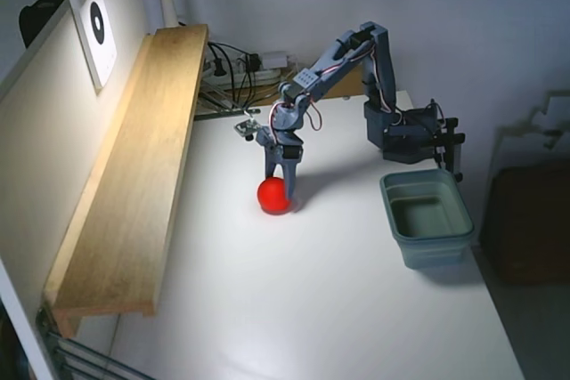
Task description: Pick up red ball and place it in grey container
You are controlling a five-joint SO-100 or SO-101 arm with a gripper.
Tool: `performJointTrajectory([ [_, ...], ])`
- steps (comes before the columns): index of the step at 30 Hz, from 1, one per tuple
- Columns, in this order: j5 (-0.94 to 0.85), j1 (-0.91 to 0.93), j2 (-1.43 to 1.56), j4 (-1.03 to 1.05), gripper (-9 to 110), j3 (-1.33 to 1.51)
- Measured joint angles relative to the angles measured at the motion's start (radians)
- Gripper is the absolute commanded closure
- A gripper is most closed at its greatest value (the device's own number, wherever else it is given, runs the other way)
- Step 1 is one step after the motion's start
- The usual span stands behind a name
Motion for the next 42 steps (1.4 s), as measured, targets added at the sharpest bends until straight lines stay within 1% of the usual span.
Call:
performJointTrajectory([
  [15, 0.000, 0.000, 0.000, -0.015, 63, 0.000],
  [34, 0.000, 0.000, -0.032, -0.104, 63, 0.069],
  [35, 0.000, 0.000, -0.032, -0.104, 78, 0.069],
  [42, -0.002, -0.003, -0.032, -0.106, 78, 0.069],
])
